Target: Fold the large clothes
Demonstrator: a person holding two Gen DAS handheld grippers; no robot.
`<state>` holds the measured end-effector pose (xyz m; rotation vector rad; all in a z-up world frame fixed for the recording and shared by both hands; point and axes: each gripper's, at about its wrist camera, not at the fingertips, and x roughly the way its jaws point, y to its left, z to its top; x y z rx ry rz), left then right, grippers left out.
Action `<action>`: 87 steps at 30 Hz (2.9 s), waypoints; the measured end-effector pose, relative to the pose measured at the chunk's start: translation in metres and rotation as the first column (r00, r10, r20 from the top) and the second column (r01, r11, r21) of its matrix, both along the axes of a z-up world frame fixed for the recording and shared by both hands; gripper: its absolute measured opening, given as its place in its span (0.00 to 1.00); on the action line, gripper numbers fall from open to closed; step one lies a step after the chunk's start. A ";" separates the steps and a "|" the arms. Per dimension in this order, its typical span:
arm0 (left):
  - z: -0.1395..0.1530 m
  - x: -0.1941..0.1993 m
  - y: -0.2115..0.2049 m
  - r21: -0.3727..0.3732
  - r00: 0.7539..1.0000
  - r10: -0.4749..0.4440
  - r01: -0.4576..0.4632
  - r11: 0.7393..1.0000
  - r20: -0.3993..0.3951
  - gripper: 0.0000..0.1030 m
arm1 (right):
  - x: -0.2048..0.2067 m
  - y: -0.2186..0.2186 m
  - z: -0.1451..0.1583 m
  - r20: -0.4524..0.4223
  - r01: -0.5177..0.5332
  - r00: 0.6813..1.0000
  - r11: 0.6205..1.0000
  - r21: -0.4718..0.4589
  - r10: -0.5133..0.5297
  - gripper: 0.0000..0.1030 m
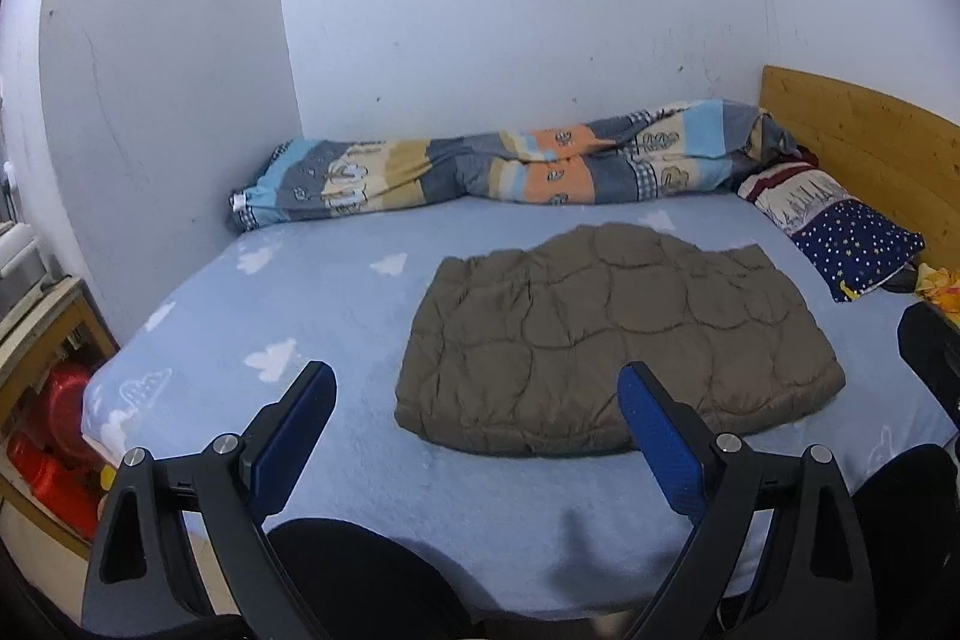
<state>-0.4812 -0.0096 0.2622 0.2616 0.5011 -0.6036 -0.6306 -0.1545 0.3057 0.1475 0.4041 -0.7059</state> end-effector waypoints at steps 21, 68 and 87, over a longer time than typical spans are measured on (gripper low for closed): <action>-0.025 0.015 -0.017 0.070 0.999 0.000 0.003 0.998 -0.039 0.92 | 0.018 -0.014 -0.025 -0.066 -0.015 0.998 0.998 0.054 0.018 1.00; -0.034 0.016 -0.016 0.101 0.999 -0.013 0.017 0.995 -0.039 0.92 | 0.020 -0.023 -0.037 -0.093 -0.005 0.996 0.997 0.079 0.013 1.00; -0.035 0.016 -0.016 0.101 0.999 -0.017 0.021 0.995 -0.041 0.92 | 0.020 -0.024 -0.038 -0.096 0.002 0.995 0.997 0.082 0.006 1.00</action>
